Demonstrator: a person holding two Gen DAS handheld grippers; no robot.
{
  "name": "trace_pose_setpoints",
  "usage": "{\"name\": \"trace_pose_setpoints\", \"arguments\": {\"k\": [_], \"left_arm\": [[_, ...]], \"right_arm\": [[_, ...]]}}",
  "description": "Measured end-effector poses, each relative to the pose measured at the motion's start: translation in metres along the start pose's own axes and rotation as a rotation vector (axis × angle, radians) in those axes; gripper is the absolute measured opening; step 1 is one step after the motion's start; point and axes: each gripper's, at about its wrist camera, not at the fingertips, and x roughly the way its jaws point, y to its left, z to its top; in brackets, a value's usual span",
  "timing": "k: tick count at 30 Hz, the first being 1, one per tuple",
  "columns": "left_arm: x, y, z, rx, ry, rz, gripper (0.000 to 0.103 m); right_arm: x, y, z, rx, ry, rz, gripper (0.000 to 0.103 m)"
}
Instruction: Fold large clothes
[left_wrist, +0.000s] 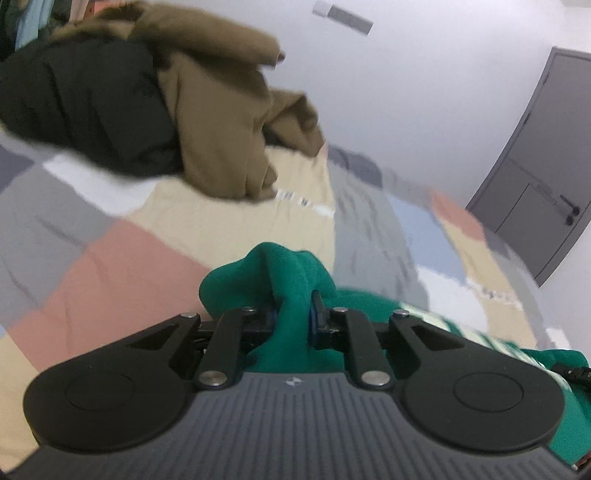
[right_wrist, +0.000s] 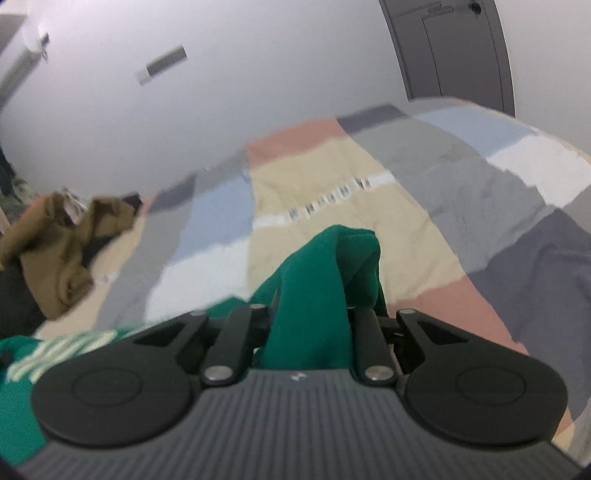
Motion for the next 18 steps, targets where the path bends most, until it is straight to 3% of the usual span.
{"name": "trace_pose_setpoints", "arguments": {"k": [5, 8, 13, 14, 15, 18], "left_arm": [[0.015, 0.015, -0.005, -0.020, 0.036, -0.013, 0.019], [0.016, 0.020, -0.006, -0.031, 0.041, -0.033, 0.020], [-0.001, 0.024, -0.004, -0.076, 0.015, -0.059, 0.032], [-0.007, 0.022, -0.003, -0.079, 0.009, -0.056, 0.041], [-0.015, 0.021, -0.004, -0.079, 0.000, -0.054, 0.047], [-0.043, 0.015, -0.010, -0.081, -0.030, -0.068, 0.054]], "right_arm": [[0.018, 0.013, -0.020, -0.150, 0.071, -0.073, 0.022], [0.017, 0.014, -0.024, -0.148, 0.075, -0.084, 0.023], [0.004, 0.004, -0.020, -0.008, 0.062, -0.045, 0.028], [-0.002, 0.002, -0.019, 0.035, 0.056, -0.035, 0.031], [-0.010, -0.001, -0.017, 0.078, 0.049, -0.027, 0.037], [-0.034, -0.004, -0.018, 0.163, 0.029, 0.014, 0.056]]}}
